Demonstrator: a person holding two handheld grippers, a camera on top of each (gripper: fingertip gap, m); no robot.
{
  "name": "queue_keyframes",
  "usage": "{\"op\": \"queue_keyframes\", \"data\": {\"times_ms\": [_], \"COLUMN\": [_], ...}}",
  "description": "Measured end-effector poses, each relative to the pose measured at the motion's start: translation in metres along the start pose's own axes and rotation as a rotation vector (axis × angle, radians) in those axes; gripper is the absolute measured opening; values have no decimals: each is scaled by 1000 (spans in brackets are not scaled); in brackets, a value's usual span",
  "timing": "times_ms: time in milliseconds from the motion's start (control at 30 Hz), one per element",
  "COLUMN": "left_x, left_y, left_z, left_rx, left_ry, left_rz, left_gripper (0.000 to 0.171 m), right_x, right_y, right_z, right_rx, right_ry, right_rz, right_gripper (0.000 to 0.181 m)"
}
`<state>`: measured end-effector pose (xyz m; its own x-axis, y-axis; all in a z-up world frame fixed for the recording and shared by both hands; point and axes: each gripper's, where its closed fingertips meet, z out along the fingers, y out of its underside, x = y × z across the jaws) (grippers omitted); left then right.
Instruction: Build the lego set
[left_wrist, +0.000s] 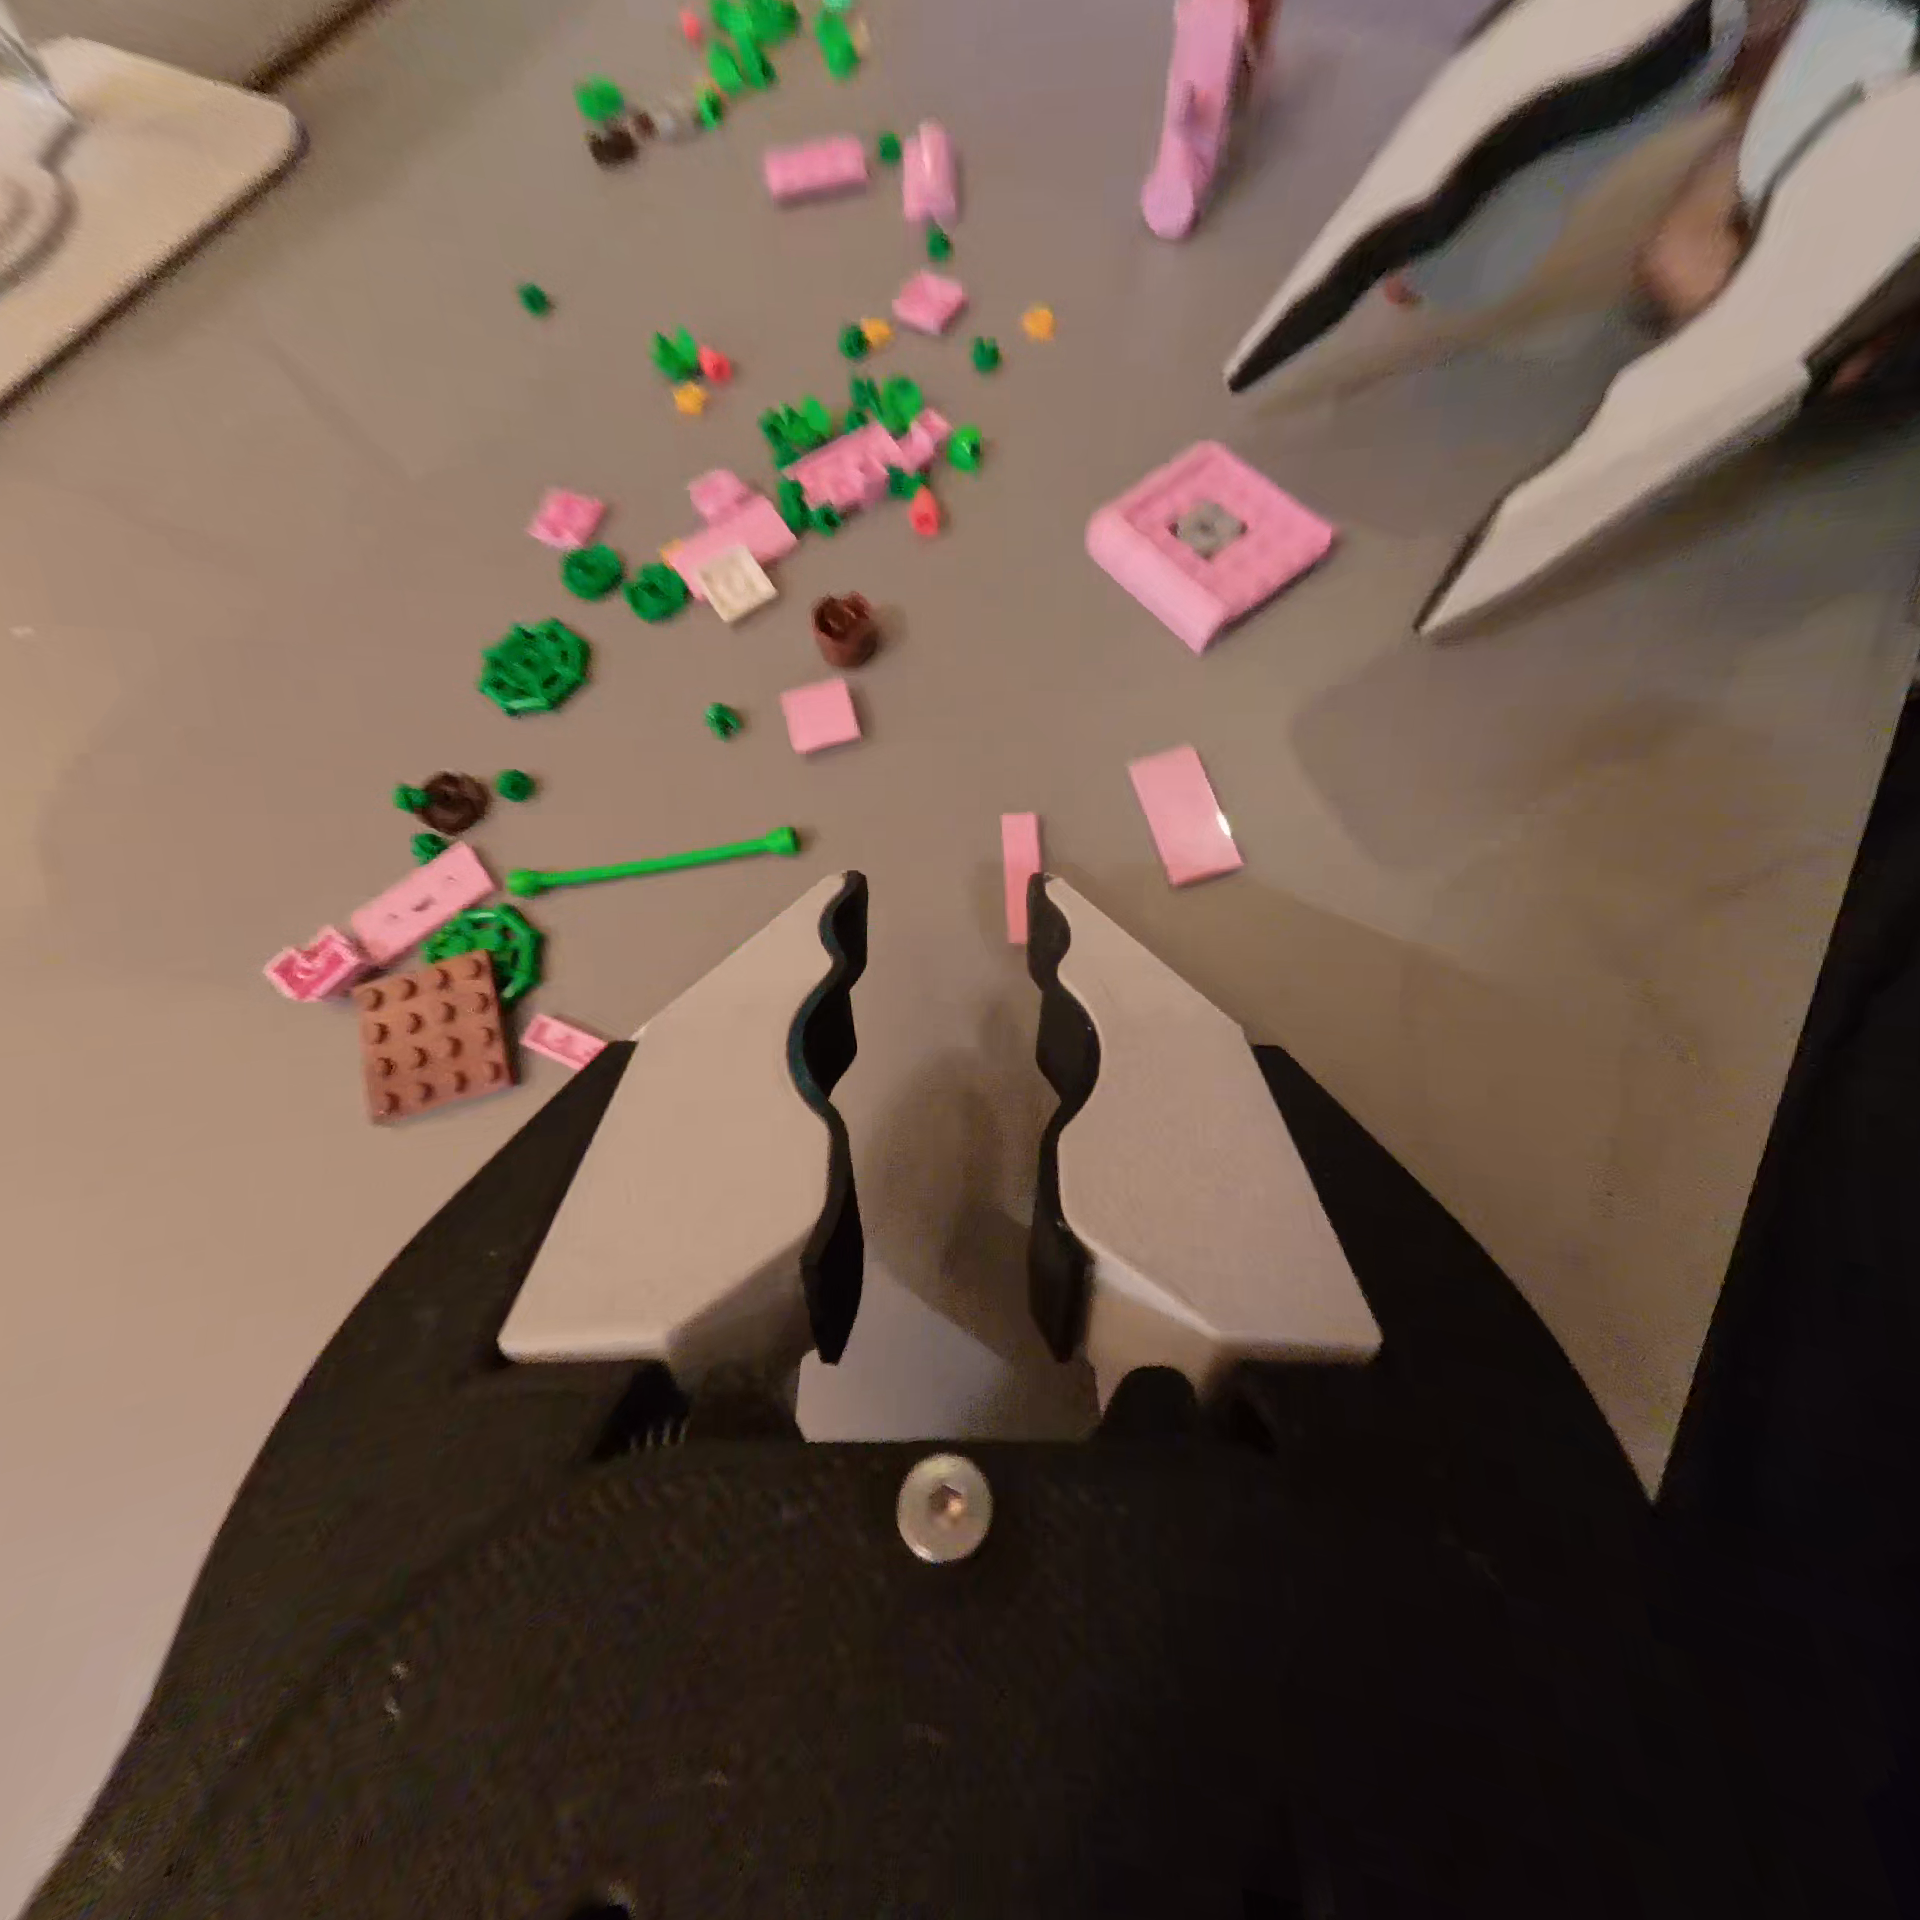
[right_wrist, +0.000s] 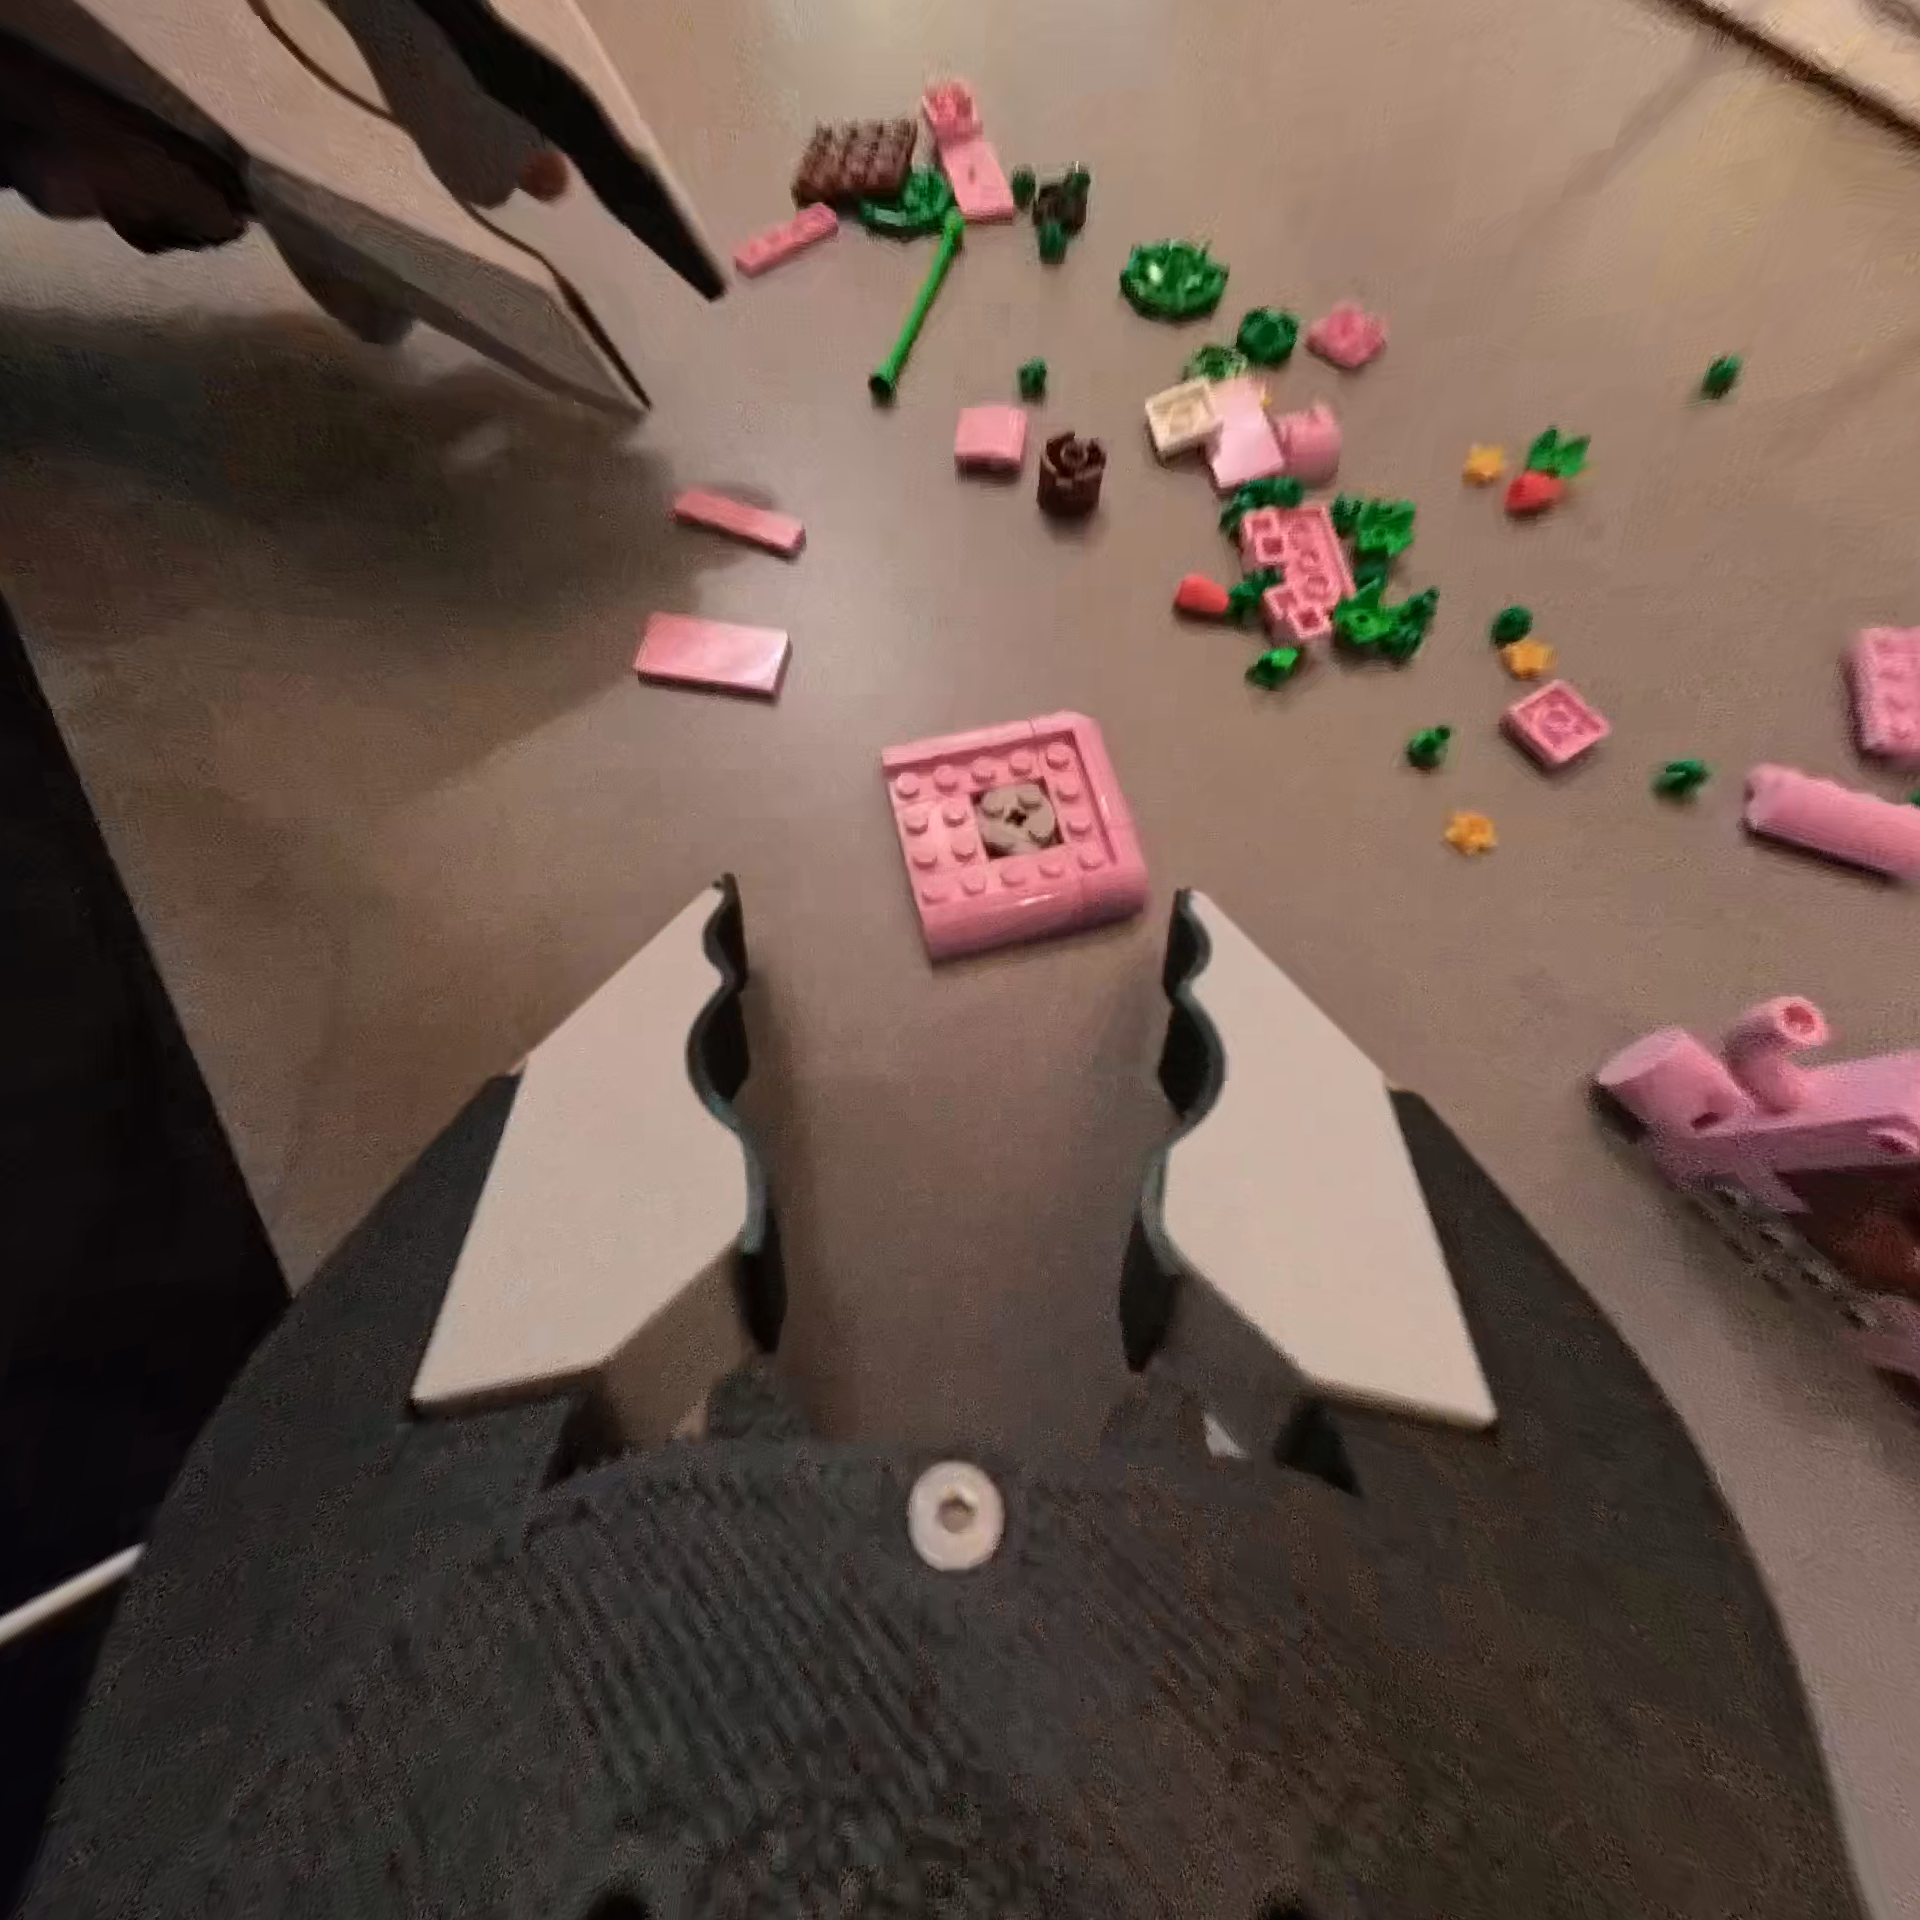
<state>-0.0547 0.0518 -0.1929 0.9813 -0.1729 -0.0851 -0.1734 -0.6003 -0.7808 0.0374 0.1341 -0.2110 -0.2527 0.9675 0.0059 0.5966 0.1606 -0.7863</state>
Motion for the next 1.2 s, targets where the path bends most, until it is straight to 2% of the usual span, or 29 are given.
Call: {"op": "queue_keyframes", "data": {"times_ms": [67, 133, 233, 333, 433, 600, 667, 767, 867, 967, 1200], "left_x": [7, 10, 7, 7, 11, 1, -6, 1, 13, 21, 31], "left_y": [6, 9, 18, 18, 18, 21, 21, 7, -3, 3, 0], "left_z": [7, 14, 22, 25, 24, 21, 18, 11, 13, 24, 34], "left_rx": [-36, -55, -111, -103, -105, -111, -103, -24, 37, -22, -40], "left_ry": [-3, 25, 43, 65, 90, 26, 4, 58, 116, 139, 179], "left_rz": [24, 23, 31, 26, 41, 63, 55, 40, 58, 107, 186], "left_gripper": [27, 26, 25, 22, 6, 6, 18, 39, 46, 54, 55], "right_x": [-3, 3, 13, 11, 11, 4, -3, -17, -31, -37, -39], "right_y": [6, 3, 2, -1, -4, -14, -21, -29, -34, -35, -35], "right_z": [6, 10, 14, 16, 20, 32, 41, 51, 58, 60, 58], "right_rx": [-51, -49, -60, -56, -55, -51, -47, -49, -48, -49, -40], "right_ry": [-68, -78, -63, -135, -195, -288, -322, -391, -449, -480, -479], "right_rz": [36, 26, -53, -107, -158, -251, -292, -338, -384, -404, -427], "right_gripper": [85, 78, 61, 49, 48, 48, 48, 48, 48, 48, 48]}}
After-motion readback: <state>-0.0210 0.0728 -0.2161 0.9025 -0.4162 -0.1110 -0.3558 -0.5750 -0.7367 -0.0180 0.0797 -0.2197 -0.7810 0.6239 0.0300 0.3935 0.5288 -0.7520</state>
